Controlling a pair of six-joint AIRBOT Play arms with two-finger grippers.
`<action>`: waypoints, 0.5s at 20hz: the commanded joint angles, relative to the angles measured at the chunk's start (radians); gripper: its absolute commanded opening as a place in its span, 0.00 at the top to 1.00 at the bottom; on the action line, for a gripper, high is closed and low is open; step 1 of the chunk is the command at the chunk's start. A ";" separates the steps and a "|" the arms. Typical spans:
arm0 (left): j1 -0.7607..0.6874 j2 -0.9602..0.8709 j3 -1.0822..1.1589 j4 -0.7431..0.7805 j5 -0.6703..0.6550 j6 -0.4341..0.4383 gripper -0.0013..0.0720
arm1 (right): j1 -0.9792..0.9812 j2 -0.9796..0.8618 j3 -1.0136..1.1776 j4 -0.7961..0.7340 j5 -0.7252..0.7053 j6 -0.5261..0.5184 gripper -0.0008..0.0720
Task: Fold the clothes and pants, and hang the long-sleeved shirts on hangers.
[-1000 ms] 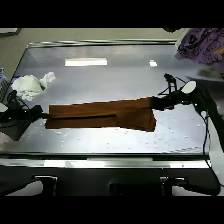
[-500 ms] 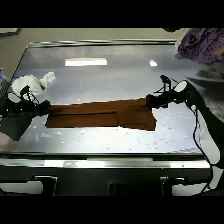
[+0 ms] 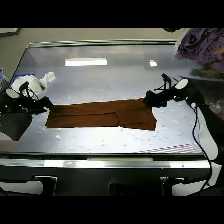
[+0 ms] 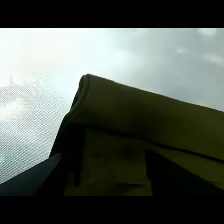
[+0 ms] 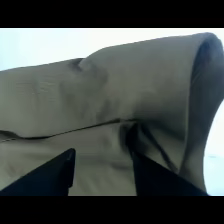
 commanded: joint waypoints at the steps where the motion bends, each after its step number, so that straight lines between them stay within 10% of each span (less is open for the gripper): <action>1: 0.007 0.031 0.114 0.035 -0.124 -0.009 0.23 | -0.080 0.026 0.112 0.006 0.132 0.027 0.28; 10: 0.003 0.122 0.204 0.105 -0.175 -0.086 0.23 | -0.264 -0.128 0.034 0.163 0.299 -0.211 0.07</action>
